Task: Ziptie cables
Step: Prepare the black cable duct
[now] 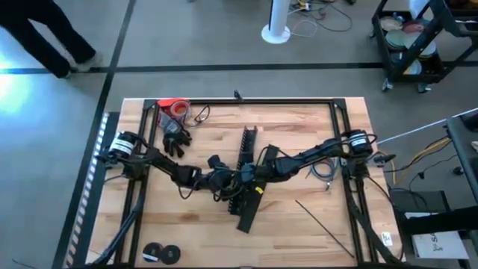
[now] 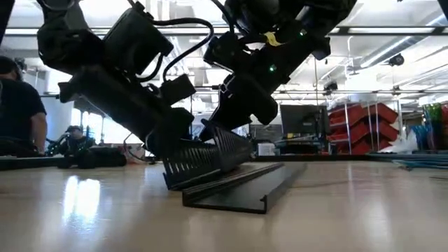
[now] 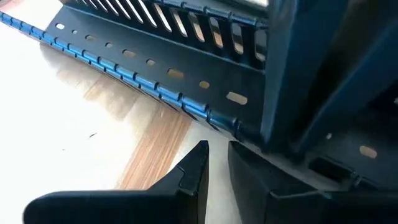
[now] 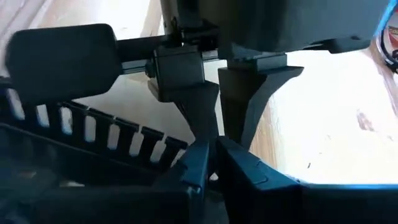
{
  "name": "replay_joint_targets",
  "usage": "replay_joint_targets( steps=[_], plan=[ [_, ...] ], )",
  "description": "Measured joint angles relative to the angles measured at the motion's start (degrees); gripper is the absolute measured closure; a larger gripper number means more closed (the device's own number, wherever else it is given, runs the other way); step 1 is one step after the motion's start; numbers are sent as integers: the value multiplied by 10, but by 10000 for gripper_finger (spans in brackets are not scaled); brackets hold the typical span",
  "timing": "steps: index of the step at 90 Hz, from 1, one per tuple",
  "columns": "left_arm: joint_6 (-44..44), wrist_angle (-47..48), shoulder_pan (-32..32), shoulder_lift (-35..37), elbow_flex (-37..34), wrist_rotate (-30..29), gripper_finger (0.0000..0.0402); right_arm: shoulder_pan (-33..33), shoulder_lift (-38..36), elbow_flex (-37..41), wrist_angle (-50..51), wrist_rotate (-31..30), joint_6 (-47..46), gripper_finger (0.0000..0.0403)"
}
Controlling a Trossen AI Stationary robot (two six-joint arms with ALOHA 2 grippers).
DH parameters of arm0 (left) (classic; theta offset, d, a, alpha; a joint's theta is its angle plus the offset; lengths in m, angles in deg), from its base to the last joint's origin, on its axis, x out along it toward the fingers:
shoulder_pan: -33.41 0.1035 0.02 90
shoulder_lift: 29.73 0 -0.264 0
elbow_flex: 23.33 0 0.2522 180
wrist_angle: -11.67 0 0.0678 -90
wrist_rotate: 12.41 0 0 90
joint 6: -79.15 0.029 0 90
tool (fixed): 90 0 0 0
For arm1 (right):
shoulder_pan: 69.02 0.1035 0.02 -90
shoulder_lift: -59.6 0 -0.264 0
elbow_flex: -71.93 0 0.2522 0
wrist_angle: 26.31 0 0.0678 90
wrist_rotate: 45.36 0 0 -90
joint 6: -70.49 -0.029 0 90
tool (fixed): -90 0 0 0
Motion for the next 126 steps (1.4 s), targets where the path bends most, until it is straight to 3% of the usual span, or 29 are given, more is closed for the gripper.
replay_joint_targets(
  steps=[19,39,51,60,69,82,92,100,113,126],
  plan=[
    [-4,55,-1,24,1,0,352,1,-70,0,97,-2,-21,385],
    [-88,221,-9,123,2,0,352,23,-143,5,250,-1,-84,385],
    [-154,289,-18,189,0,20,352,40,-135,34,204,-1,-112,385],
    [-184,316,-21,226,-4,94,352,46,-102,53,136,0,-132,385],
    [-203,306,-32,248,-5,194,352,50,-59,57,91,1,-154,385],
    [-210,257,-82,269,0,215,352,54,4,38,12,4,-159,384],
    [-216,251,-125,278,12,205,352,54,35,3,6,3,-152,384],
    [-223,243,-166,288,20,153,352,56,34,-16,19,0,-139,384],
    [-208,158,-223,275,16,63,352,73,-7,-12,114,-1,-127,384],
    [-163,48,-253,224,11,44,352,112,-62,9,227,1,-100,384]
  ],
)
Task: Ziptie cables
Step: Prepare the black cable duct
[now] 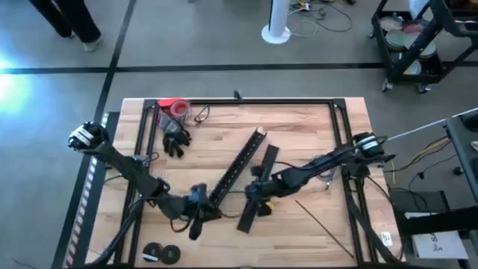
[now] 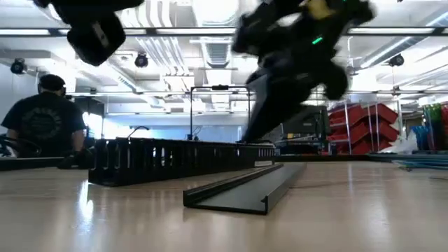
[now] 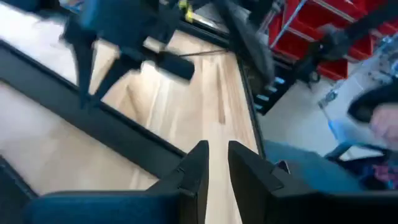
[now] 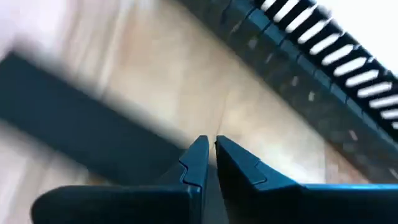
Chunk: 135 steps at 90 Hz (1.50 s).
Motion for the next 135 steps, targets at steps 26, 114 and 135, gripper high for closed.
replay_joint_targets(
  steps=[26,114,135],
  plan=[
    [-22,-61,6,-96,13,-23,352,46,2,52,-43,22,3,384],
    [0,-49,17,-115,38,-32,352,-100,138,3,-312,-36,122,384],
    [-2,-51,18,-115,38,-62,352,-112,76,3,-227,-63,132,384]
  ],
)
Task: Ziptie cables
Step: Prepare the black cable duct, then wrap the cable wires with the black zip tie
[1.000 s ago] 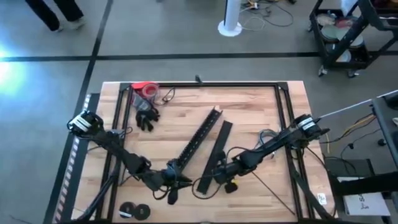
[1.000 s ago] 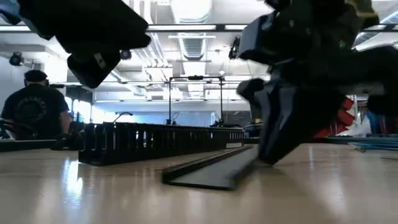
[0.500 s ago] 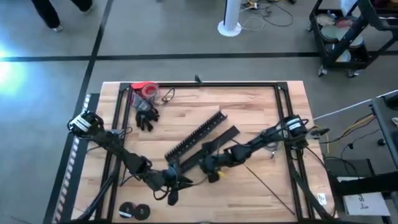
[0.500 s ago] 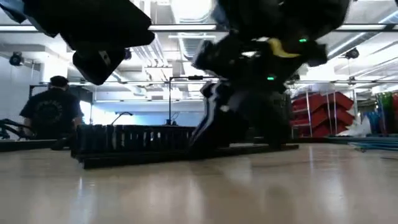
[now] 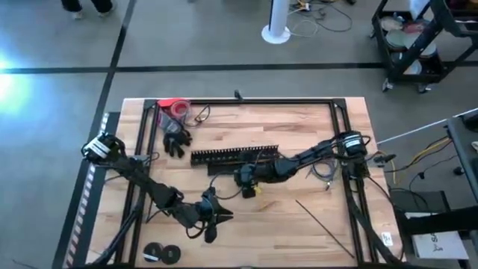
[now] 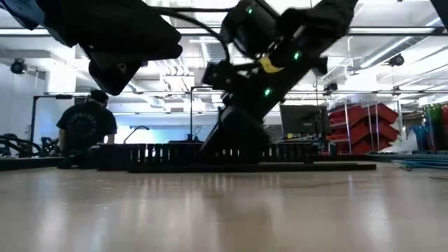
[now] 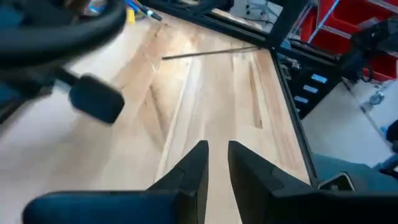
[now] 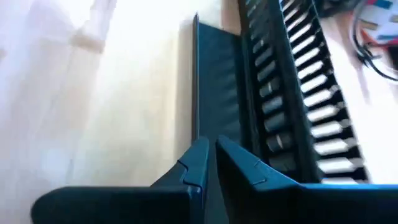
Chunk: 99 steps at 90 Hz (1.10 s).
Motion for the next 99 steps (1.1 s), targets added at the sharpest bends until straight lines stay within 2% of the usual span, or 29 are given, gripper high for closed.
replay_joint_targets(
  steps=[13,24,34,45,50,58,71,85,99],
  plan=[
    [0,0,0,0,0,-16,352,29,-81,11,104,-4,-28,384],
    [-2,0,0,-2,0,-35,352,71,-165,35,221,-55,-79,384],
    [-3,-21,0,-19,0,-44,352,115,-247,67,342,-105,-168,384],
    [-2,-66,2,-54,0,-47,352,148,-331,115,429,-112,-294,384],
    [-1,-86,2,-69,0,-45,352,159,-362,138,456,-95,-342,384],
    [8,-89,6,-77,12,-30,352,169,-400,173,476,-34,-397,373],
    [41,-63,7,-77,40,-27,352,166,-409,193,529,55,-432,326],
    [91,-60,11,-78,59,-28,352,156,-373,182,625,143,-407,271],
    [105,-55,17,-78,58,-28,352,150,-322,179,695,200,-351,249]
  ],
)
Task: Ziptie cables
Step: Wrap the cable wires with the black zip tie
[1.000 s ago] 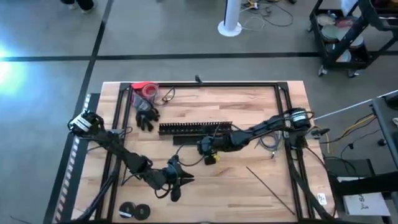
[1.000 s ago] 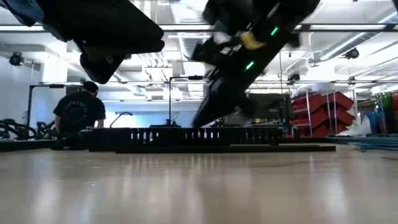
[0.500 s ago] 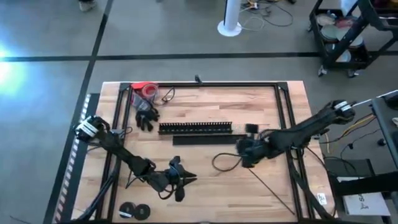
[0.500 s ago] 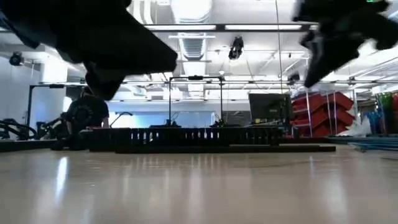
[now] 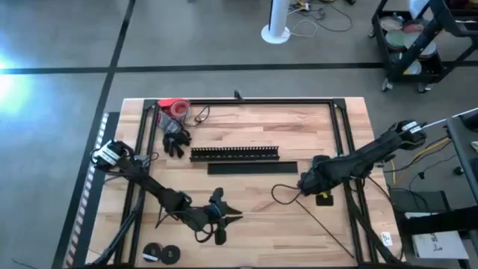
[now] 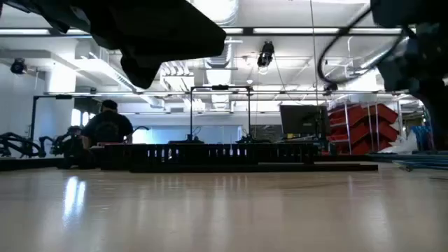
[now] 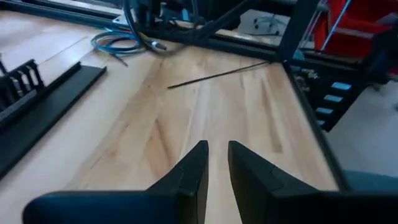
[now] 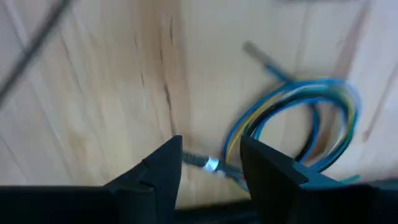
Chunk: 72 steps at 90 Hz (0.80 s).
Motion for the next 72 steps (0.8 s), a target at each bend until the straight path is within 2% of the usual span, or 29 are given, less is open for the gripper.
replay_joint_targets(
  steps=[9,34,44,72],
  plan=[
    [0,2,3,0,-1,0,352,0,39,1,14,33,35,248],
    [0,9,4,0,-2,1,352,1,141,3,34,46,133,274],
    [-9,17,3,0,-2,1,352,1,171,5,31,43,163,283],
    [-35,25,2,0,-2,2,352,1,214,7,23,1,162,308]
  ],
)
